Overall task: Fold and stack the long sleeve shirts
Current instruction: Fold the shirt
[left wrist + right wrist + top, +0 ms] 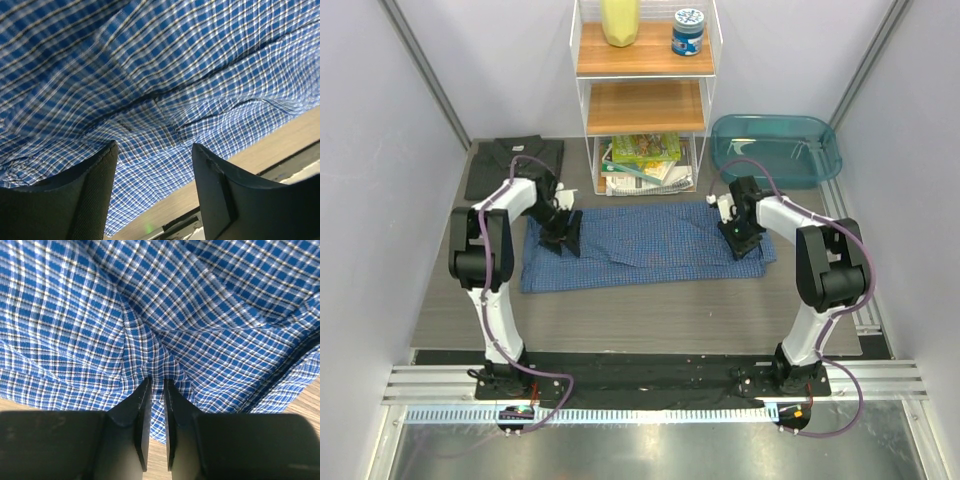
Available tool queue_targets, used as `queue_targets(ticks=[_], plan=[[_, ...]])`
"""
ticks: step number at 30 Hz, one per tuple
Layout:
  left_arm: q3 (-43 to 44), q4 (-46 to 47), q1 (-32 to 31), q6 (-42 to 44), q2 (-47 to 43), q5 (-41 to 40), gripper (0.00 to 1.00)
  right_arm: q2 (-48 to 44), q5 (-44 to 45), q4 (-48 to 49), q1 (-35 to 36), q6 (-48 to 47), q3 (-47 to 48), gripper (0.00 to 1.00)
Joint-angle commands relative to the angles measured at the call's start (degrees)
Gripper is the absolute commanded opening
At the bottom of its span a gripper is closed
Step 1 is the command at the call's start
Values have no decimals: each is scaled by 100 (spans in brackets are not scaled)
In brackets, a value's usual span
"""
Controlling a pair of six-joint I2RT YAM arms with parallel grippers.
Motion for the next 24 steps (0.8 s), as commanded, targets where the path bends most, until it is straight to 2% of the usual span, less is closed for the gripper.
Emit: queue_targets(ticks=[1,3,5,6,7,10,13,16,18,20,21,24], plan=[[-401,-49,268,277,-689,1086,65,-488,-423,-447,-22,-100,135,23],[-603,144,557,251,-1113,1547,68,-743,-852,-667,-13,6,407,24],[-701,241,1056,94,-1612,2075,96,-910,-1308,-685,5,138,636,26],[-858,425,1242,-3,-1746,2242,100,-1006,-1512,-685,40,182,706,27],[-929,479,1435,-100,-1869,2591,100,-1051,-1618,-563,92,365,794,27],[-1018,392,2278,-215,-1968,2770,100,-1095,-2058,-100,470,786,830,27],[-939,-81,2762,13,-1643,2701,100,-982,-2480,769,883,1261,760,26],[-921,-328,2975,215,-1361,2639,100,-649,-2542,1500,1436,1746,925,25],[-1034,-251,2932,173,-1544,2797,93,-428,-2682,1836,1743,2122,1075,22],[-1280,100,2730,32,-1720,2893,81,-24,-2770,2205,1894,2456,1356,20],[-1333,206,2625,-134,-1861,2850,71,142,-2797,2302,2025,2545,1453,19],[-1465,601,2063,-468,-1871,2605,58,723,-2919,2566,2158,2975,1857,17]])
